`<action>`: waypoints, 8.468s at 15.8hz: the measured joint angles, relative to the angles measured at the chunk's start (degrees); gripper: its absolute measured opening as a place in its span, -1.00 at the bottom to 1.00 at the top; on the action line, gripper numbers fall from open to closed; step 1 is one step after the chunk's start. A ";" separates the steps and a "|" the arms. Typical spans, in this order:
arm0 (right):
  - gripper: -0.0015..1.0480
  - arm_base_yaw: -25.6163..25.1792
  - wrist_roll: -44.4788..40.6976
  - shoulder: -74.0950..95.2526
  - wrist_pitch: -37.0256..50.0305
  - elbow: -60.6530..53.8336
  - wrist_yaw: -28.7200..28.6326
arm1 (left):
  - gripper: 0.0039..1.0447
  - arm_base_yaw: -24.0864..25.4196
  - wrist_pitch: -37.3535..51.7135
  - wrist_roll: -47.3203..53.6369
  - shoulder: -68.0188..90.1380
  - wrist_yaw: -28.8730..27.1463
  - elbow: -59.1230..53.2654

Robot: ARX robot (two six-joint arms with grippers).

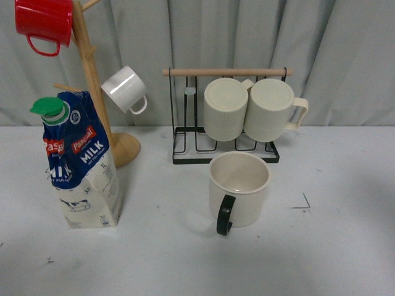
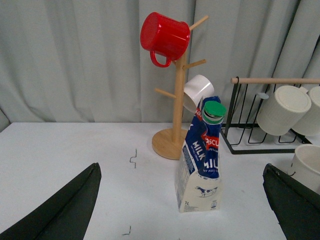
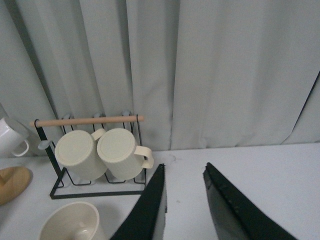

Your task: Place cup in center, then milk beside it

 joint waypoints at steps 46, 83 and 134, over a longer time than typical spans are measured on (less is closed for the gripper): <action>0.86 -8.83 -1.29 -55.43 -29.53 -23.87 -8.48 | 0.88 -6.58 7.17 -0.28 47.69 -3.82 22.49; 0.87 -8.83 -1.29 -55.43 -29.55 -23.87 -8.48 | -0.96 -22.91 19.98 -8.90 96.70 -10.51 48.70; 0.87 -8.83 -1.29 -55.43 -29.53 -23.87 -8.48 | -0.97 0.11 32.35 -0.09 37.46 -0.02 4.87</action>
